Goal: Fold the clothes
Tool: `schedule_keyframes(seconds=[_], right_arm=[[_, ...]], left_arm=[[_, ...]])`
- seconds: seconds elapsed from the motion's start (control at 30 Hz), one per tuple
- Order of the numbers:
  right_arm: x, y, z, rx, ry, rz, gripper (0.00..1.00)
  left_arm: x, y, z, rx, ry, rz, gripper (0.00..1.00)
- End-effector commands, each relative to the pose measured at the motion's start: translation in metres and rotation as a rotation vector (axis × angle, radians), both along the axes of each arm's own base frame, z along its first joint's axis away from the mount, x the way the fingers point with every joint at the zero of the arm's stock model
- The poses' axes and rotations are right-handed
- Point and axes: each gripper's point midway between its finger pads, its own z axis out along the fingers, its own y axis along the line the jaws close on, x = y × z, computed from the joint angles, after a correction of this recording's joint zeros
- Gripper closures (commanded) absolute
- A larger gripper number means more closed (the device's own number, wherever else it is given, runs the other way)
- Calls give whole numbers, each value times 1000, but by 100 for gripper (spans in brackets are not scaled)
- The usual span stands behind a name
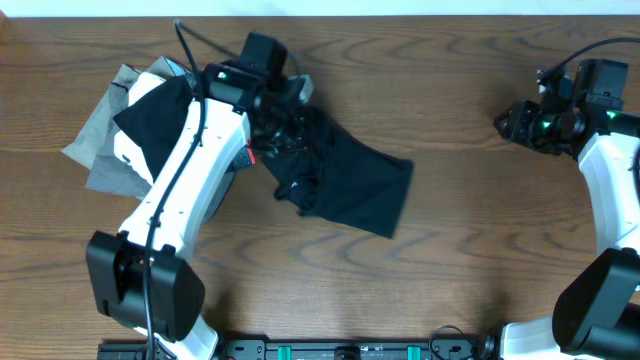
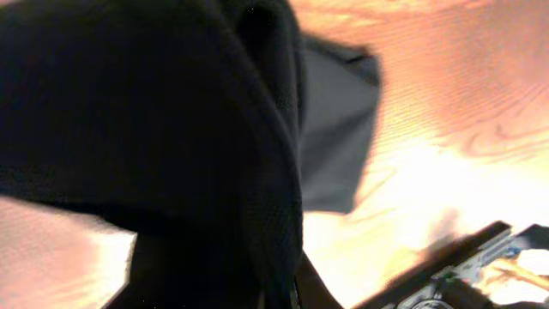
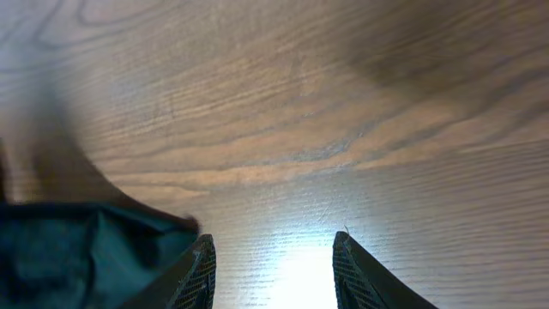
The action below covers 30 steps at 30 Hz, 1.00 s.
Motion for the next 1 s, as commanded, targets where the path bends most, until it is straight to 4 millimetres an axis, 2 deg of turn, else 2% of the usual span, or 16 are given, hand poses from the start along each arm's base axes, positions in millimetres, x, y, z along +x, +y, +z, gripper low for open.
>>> schedule_keyframes(seconds=[0.0,0.17,0.33,0.47,0.5,0.53,0.57,0.63,0.7,0.8,0.9,0.97], right_arm=[[1,11,7,-9,-17,35,57],[-2,18,1,-5,0,51,58],[-5,19,-2,-1,13,53,59],[-8,20,-4,2,26,54,59],[-8,20,-4,2,27,54,59],[-8,20,-4,1,27,54,59],[-8,20,-4,1,26,54,59],[-8,20,-4,1,26,54,59],[-8,20,-4,1,26,54,59],[-8,20,-4,2,27,55,59],[-8,22,-4,5,25,59,57],[-8,25,-2,23,19,70,56]], left_arm=[[-5,-19,3,79,-85,-109,94],[-18,-66,-15,98,-111,-226,94],[-24,-103,-51,153,-118,-306,93],[-32,-129,-83,165,-97,-363,87],[-33,-133,-89,168,-92,-373,78],[-36,-137,-94,169,-91,-384,65],[-38,-141,-95,164,-91,-393,59],[-40,-145,-90,157,-102,-402,46],[-41,-147,-78,143,-109,-403,38],[-41,-144,-45,132,-135,-391,37],[-35,-130,-13,158,-191,-359,29],[-29,-112,4,194,-234,-321,23]])
